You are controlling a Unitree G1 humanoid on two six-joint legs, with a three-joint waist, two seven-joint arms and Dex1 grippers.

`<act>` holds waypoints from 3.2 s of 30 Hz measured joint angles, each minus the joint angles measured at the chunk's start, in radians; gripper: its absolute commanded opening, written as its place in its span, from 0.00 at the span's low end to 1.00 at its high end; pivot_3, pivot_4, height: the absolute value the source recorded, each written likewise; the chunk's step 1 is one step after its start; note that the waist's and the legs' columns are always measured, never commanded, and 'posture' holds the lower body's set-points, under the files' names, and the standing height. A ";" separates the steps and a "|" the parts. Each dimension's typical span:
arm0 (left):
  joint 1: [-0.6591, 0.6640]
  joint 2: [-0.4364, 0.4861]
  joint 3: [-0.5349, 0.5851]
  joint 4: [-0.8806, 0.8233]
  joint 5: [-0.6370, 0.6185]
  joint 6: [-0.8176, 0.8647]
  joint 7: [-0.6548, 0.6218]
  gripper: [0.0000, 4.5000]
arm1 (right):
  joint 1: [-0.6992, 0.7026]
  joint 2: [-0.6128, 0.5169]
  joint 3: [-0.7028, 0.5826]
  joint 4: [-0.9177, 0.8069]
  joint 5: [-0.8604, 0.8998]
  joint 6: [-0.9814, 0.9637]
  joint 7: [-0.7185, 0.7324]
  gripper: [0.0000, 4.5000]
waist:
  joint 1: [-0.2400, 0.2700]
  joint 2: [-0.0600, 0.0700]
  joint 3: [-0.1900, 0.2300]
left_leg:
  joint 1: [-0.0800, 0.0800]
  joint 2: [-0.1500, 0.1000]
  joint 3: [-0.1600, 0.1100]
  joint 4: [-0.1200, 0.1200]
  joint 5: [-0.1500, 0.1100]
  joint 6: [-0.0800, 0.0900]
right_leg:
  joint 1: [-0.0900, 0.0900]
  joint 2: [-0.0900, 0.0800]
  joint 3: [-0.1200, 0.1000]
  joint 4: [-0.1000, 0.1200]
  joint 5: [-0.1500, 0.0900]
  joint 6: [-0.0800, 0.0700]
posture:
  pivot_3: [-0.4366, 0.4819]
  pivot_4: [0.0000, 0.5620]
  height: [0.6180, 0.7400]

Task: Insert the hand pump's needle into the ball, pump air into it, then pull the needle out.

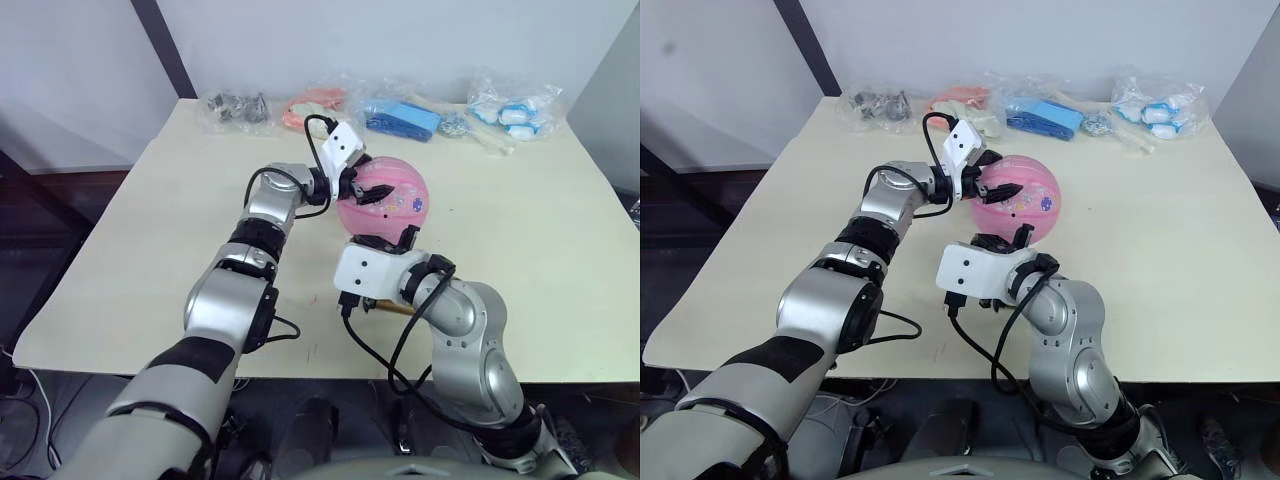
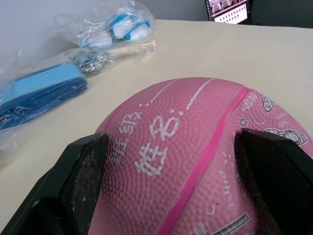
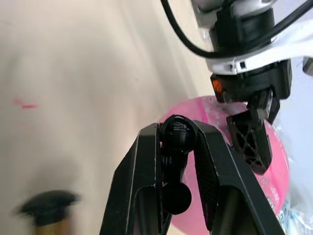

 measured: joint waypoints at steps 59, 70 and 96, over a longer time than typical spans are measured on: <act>0.514 0.324 0.235 -0.886 -0.545 0.569 -0.397 1.00 | 0.077 -0.464 -0.780 -0.061 1.016 0.299 -0.221 0.08 | -0.016 0.006 0.005 | -0.008 0.005 0.007 -0.005 0.000 0.000 | -0.013 0.000 0.009 0.000 0.003 -0.006 | 0.48 0.27 1.00; 0.775 0.449 0.266 -1.023 -0.601 0.545 -0.522 1.00 | -0.003 -0.554 -0.804 0.122 1.121 0.239 -0.275 0.08 | -0.015 0.009 0.008 | -0.007 0.007 0.010 -0.007 0.000 0.001 | -0.013 0.000 0.009 -0.001 0.004 -0.007 | 0.48 0.27 1.00; 0.929 0.361 0.230 -1.002 -0.557 0.309 -0.507 1.00 | 0.160 -0.579 -0.856 0.365 1.331 0.113 -0.334 0.97 | -0.012 0.010 0.008 | -0.006 0.008 0.013 -0.010 -0.001 0.001 | -0.013 0.001 0.012 -0.001 0.004 -0.007 | 0.48 0.27 1.00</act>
